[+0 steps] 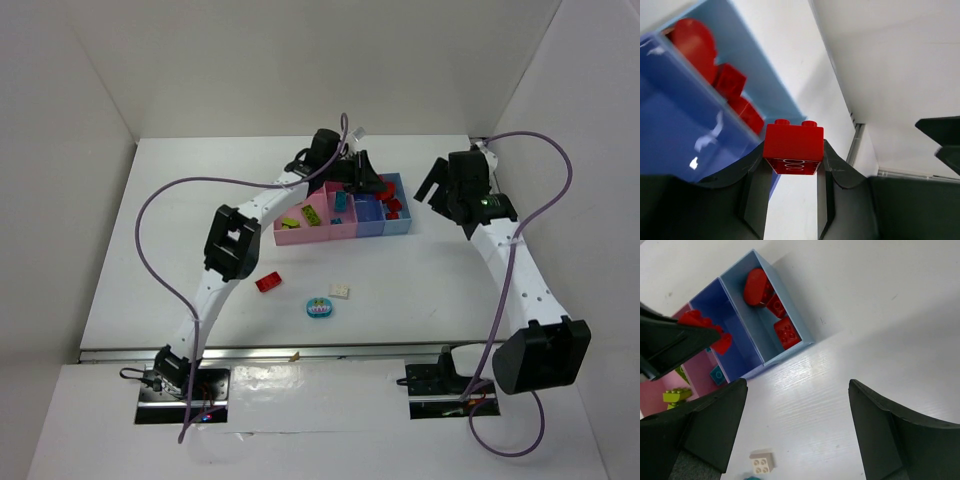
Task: Sort the legos into containers by color
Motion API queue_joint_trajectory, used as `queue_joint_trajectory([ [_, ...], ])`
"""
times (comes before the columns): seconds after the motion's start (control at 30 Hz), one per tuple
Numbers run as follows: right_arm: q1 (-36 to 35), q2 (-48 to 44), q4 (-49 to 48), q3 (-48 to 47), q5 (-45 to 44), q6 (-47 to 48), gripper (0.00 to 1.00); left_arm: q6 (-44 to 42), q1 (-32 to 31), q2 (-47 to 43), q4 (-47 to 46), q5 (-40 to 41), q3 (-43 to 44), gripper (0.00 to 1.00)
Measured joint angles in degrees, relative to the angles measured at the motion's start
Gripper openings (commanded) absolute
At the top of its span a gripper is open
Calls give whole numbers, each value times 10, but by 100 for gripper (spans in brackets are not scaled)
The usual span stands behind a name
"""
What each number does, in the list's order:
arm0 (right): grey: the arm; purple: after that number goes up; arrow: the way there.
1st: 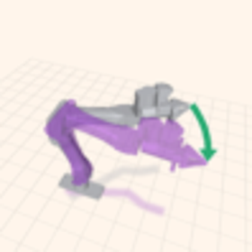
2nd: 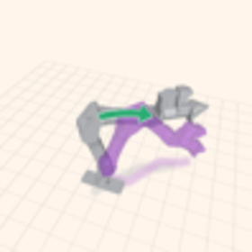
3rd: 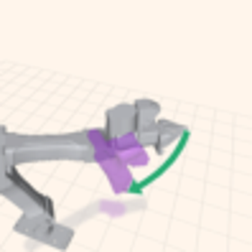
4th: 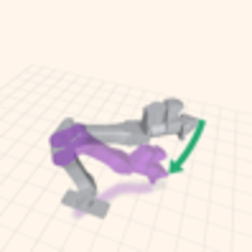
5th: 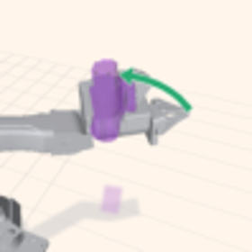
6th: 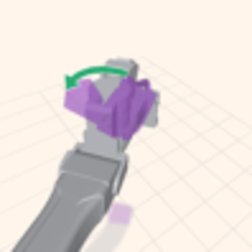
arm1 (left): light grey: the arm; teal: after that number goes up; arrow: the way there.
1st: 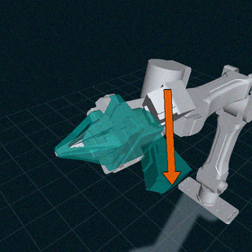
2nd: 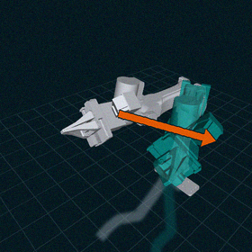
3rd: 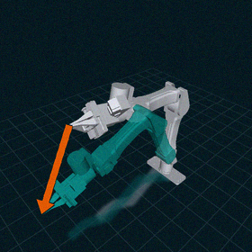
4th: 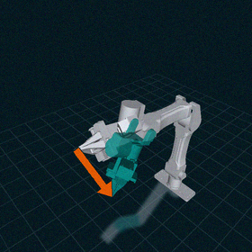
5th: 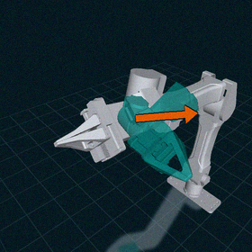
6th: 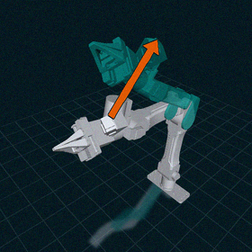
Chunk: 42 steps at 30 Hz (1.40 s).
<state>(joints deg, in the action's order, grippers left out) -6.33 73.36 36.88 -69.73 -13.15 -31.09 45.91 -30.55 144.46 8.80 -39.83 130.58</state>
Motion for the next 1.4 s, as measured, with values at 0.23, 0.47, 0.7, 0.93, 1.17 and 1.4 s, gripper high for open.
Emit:
queue_joint_trajectory([
  [0.23, 3, -48, 5, 9, -6, 0, 89, 40, -31, 34, -71, 0, 32, 3],
  [0.47, 5, -50, 5, 14, -10, -7, 89, 40, -40, 48, -84, 22, 52, 53],
  [0.7, 5, -50, 5, 16, -10, -10, 90, 35, -39, 48, -89, 34, 56, 88],
  [0.93, 5, -50, 5, 16, -10, -8, 90, 22, -40, 48, -89, 39, 61, 95],
  [1.17, 5, -50, 5, 16, 7, -4, 90, -6, -40, 36, -63, 37, 59, 99],
  [1.4, 4, -40, -1, 20, 80, 31, 90, -85, -20, -175, 61, 106, -112, 100],
])
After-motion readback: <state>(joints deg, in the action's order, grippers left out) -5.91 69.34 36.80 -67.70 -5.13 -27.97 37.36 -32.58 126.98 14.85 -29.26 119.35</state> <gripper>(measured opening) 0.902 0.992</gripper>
